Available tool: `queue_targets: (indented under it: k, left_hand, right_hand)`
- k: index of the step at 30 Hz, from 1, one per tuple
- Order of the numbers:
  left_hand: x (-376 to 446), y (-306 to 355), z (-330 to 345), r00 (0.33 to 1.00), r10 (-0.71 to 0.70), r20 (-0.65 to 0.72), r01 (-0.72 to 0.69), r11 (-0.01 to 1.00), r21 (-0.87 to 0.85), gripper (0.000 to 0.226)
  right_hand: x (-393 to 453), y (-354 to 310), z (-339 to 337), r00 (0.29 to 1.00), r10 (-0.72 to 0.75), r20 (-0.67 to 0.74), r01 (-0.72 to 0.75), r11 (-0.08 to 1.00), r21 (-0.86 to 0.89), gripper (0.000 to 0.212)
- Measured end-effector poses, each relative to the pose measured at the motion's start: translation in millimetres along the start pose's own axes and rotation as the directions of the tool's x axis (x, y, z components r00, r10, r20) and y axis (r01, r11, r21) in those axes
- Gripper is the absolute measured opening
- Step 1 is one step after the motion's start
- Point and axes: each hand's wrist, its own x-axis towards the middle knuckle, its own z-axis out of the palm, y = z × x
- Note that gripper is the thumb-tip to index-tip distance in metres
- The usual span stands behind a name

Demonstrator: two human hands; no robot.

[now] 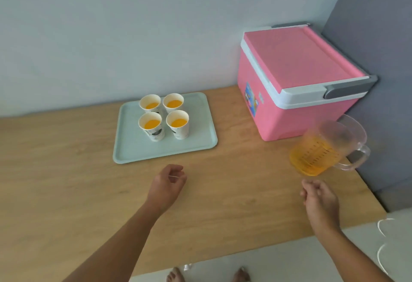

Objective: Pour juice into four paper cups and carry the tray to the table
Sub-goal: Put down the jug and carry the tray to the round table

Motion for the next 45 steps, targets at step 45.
queue_targets:
  k: [45]
  left_hand:
    - [136, 0, -77, 0.966, -0.091, -0.241, 0.045, 0.98, -0.192, 0.077]
  right_hand:
    - [1, -142, 332, 0.83, -0.189, 0.525, 0.353, 0.907, -0.231, 0.07]
